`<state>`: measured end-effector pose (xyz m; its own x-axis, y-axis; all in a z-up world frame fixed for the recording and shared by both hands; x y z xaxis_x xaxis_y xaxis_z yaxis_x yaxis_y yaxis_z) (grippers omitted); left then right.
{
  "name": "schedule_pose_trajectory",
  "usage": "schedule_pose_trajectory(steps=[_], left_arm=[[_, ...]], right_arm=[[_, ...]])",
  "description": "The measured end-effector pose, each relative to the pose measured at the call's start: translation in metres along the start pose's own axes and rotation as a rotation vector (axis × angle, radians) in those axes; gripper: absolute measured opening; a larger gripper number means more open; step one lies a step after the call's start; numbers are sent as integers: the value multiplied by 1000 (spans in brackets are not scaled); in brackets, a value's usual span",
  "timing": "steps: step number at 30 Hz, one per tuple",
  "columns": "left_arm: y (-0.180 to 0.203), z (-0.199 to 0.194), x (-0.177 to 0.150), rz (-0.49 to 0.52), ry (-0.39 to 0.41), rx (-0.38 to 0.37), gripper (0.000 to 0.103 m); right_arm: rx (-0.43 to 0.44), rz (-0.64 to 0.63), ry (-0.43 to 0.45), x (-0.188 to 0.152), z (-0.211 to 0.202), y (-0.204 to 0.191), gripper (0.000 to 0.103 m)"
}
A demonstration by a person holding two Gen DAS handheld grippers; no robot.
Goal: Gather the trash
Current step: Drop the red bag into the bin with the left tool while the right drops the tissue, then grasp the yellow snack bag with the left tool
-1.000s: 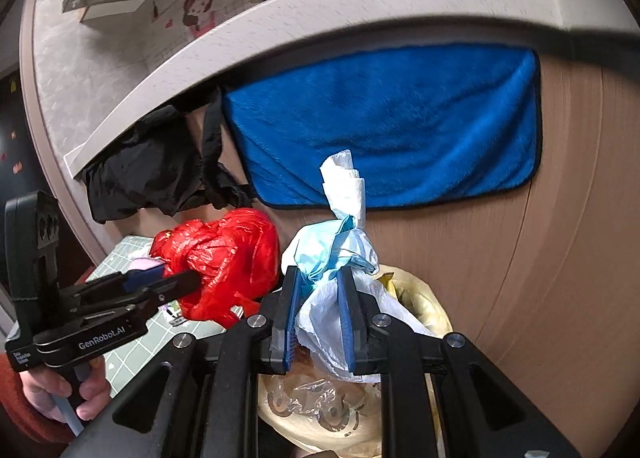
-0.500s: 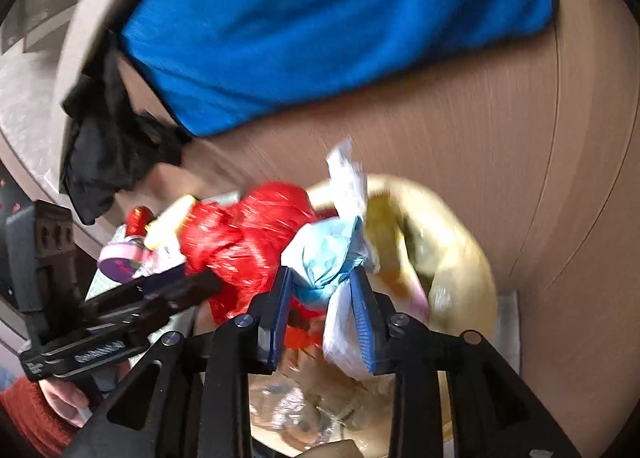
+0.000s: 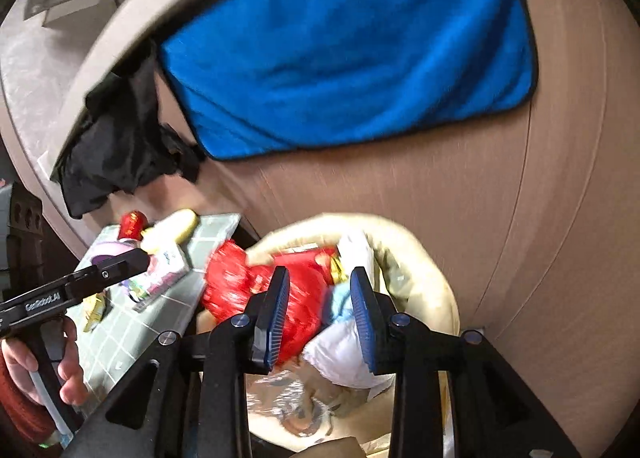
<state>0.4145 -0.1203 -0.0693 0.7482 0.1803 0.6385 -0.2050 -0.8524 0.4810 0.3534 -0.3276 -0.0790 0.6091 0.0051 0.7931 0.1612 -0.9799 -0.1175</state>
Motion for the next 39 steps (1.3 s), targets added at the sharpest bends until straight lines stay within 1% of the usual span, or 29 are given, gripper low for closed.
schedule_pose_trajectory(steps=[3, 5, 7, 9, 11, 14, 17, 19, 23, 26, 29, 32, 33, 37, 39], left_arm=[[-26, -33, 9, -26, 74, 51, 53], [-51, -59, 17, -42, 124, 94, 53], [-72, -81, 23, -56, 159, 128, 53], [-100, -108, 27, -77, 192, 164, 53], [-127, -132, 31, -109, 222, 199, 53], [-163, -163, 40, -165, 257, 232, 53], [-199, -189, 45, -219, 283, 248, 53], [-219, -196, 42, -258, 273, 249, 53], [-251, -184, 23, -308, 195, 239, 53], [-266, -166, 5, -345, 129, 246, 53], [-276, -145, -11, -433, 87, 229, 53], [-272, -122, -13, -494, 71, 201, 54], [-271, -116, -13, -506, 67, 205, 55], [-269, -92, -17, -477, 44, 306, 55], [-269, -85, -22, -451, 35, 342, 57]], right_arm=[[-2, -45, 40, 11, -15, -17, 30], [4, -81, 69, 19, -25, -34, 30], [31, -109, 91, 28, -29, -57, 30], [64, -125, 100, 34, -30, -78, 30], [116, -133, 104, 40, -26, -106, 30], [164, -161, 106, 47, -18, -142, 30], [201, -192, 99, 51, -8, -179, 30], [226, -209, 90, 53, 0, -203, 30], [261, -269, 66, 53, 16, -248, 30], [280, -301, 49, 50, 25, -270, 30], [290, -316, 26, 41, 33, -280, 30], [286, -314, -1, 30, 43, -279, 30], [286, -307, -7, 27, 44, -278, 30], [282, -265, -28, 16, 49, -263, 30], [275, -247, -29, 13, 50, -255, 30]])
Point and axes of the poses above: each gripper's, at about its wrist camera, not at the fingertips, and z roughly the way its jaws point, y to its right, x to its top, the point moved 9 cm from there along z, roughly the way its jaws point, and after that the axes turned 12 degrees about -z, right-handed, at the moved point
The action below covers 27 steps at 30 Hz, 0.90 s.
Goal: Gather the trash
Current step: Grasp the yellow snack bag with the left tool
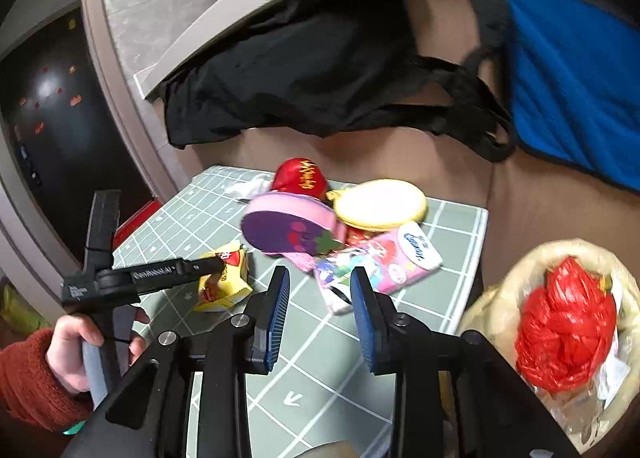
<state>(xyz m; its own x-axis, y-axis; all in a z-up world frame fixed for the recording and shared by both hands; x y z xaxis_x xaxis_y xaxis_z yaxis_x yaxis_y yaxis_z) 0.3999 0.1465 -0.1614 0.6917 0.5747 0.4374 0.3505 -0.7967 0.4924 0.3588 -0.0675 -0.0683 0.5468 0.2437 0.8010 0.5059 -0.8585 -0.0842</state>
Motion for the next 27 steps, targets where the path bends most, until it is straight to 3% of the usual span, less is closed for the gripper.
schedule_pose_trajectory(steps=[10, 12, 15, 19, 27], left_arm=[[8, 0, -11, 104, 55, 105, 55], [10, 0, -13, 126, 57, 101, 40], [13, -4, -13, 168, 75, 79, 31], [13, -27, -1, 198, 111, 40, 28], [-33, -114, 73, 120, 320, 36, 27]], right_arm=[[-9, 51, -4, -14, 7, 21, 30], [-10, 47, -10, -14, 10, 19, 30], [-13, 29, -14, -11, 11, 13, 30], [2, 0, 8, 12, 7, 1, 30], [108, -152, 28, 91, 28, -73, 30]])
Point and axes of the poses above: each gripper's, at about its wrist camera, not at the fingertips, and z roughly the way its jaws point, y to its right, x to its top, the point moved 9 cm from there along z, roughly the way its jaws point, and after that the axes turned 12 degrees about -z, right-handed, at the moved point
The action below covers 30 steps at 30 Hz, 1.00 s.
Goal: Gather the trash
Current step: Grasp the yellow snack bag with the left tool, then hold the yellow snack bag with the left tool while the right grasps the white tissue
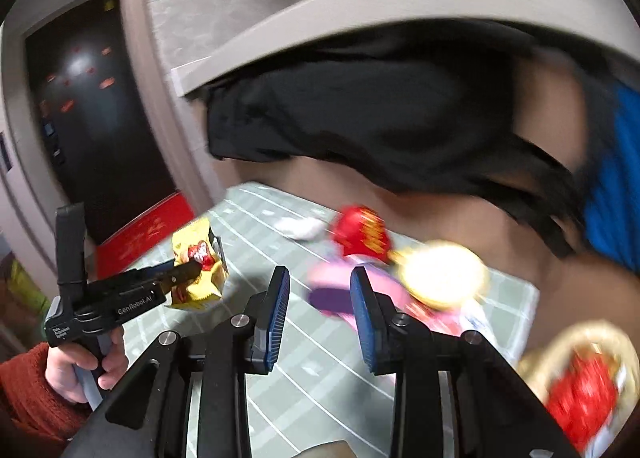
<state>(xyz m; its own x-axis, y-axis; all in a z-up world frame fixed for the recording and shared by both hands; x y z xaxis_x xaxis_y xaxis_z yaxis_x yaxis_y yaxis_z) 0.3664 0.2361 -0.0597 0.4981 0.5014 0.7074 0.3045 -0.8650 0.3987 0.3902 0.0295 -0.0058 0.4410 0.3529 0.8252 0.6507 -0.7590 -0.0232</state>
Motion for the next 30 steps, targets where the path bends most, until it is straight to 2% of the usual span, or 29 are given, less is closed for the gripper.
schedule_pose_trajectory(steps=[5, 8, 13, 19, 24, 25, 26, 30], left_arm=[[-42, -11, 30, -48, 36, 1, 27], [-69, -11, 40, -77, 43, 3, 28], [-103, -4, 41, -100, 23, 2, 28], [-136, 7, 36, -135, -2, 10, 28], [-151, 17, 32, -156, -17, 18, 28], [-151, 18, 32, -153, -14, 20, 28], [-150, 19, 32, -146, -11, 23, 28], [-140, 16, 36, -125, 0, 16, 28]], right_arm=[[0, -137, -30, 42, 58, -47, 30], [-17, -155, -76, 47, 106, -65, 30], [-104, -224, -152, 38, 177, -84, 30], [-229, -342, -259, 23, 237, -80, 30], [-257, -345, -354, 12, 272, -66, 29], [-268, -342, -365, 10, 276, -62, 24], [-274, -336, -373, 10, 278, -59, 14], [-243, -273, -347, 16, 267, -51, 6]])
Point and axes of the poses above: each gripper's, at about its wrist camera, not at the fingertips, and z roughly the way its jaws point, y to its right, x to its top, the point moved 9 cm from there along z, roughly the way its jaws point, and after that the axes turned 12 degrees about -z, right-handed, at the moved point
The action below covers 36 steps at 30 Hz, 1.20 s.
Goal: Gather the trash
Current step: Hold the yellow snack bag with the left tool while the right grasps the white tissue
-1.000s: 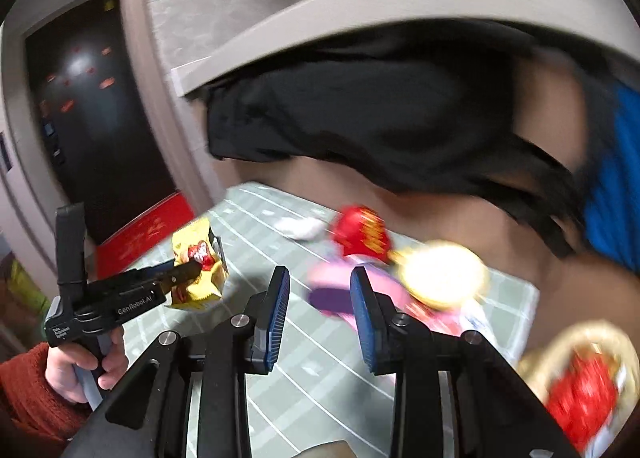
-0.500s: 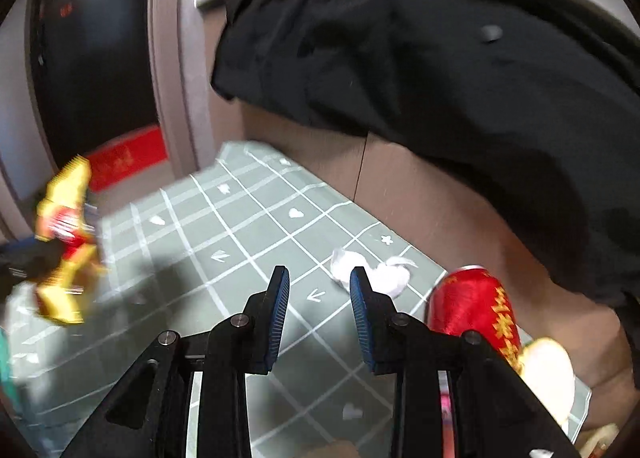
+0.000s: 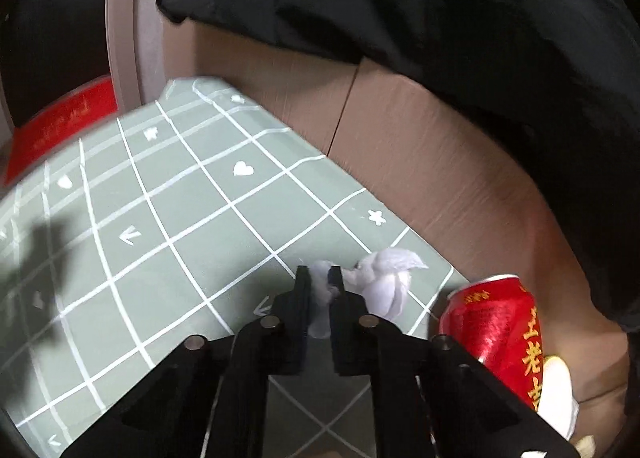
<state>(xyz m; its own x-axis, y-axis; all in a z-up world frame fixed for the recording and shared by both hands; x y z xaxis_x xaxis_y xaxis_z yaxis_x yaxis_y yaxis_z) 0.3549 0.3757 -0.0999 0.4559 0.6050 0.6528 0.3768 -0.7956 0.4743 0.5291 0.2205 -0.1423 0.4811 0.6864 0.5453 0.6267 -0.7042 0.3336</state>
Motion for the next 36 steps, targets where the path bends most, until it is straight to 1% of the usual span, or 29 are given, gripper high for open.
schedule_pose_trajectory(steps=[2, 7, 8, 13, 17, 19, 21, 22, 23, 24, 25, 27, 29, 31, 34, 36], left_arm=[[9, -5, 1, 11, 11, -8, 28], [34, -20, 2, 27, 28, -38, 28], [42, -24, 1, 28, 31, -48, 28], [75, -40, -6, 54, 35, -83, 28], [107, -53, -14, 87, 43, -113, 28], [119, -58, -16, 99, 48, -122, 28], [129, -62, -19, 111, 54, -131, 28], [130, -63, -20, 115, 58, -127, 28], [130, -63, -21, 115, 59, -121, 28], [127, -61, -22, 106, 55, -115, 28], [123, -60, -22, 91, 49, -110, 28], [111, -54, -22, 63, 33, -101, 28], [99, -48, -22, 46, 22, -88, 28], [87, -43, -21, 36, 15, -79, 28], [72, -37, -19, 41, 17, -71, 29], [60, -32, -18, 49, 17, -63, 29]], right_arm=[[14, 19, 29, 1, -14, 5, 5], [67, 64, 144, 1, -77, 19, 5], [74, 70, 160, 4, -84, 20, 5], [108, 105, 243, -9, -147, 37, 5], [96, 111, 295, -23, -189, 47, 5], [88, 106, 302, -31, -202, 52, 5], [117, 119, 301, -40, -210, 55, 5], [134, 129, 302, -42, -211, 57, 9], [151, 135, 297, -46, -208, 57, 18], [160, 137, 284, -48, -202, 56, 26], [171, 138, 270, -50, -195, 53, 36], [189, 142, 271, -55, -186, 44, 36], [193, 147, 268, -50, -171, 32, 36], [197, 152, 262, -41, -153, 21, 36], [197, 192, 241, -25, -122, 9, 36], [171, 220, 226, -12, -97, 7, 36]])
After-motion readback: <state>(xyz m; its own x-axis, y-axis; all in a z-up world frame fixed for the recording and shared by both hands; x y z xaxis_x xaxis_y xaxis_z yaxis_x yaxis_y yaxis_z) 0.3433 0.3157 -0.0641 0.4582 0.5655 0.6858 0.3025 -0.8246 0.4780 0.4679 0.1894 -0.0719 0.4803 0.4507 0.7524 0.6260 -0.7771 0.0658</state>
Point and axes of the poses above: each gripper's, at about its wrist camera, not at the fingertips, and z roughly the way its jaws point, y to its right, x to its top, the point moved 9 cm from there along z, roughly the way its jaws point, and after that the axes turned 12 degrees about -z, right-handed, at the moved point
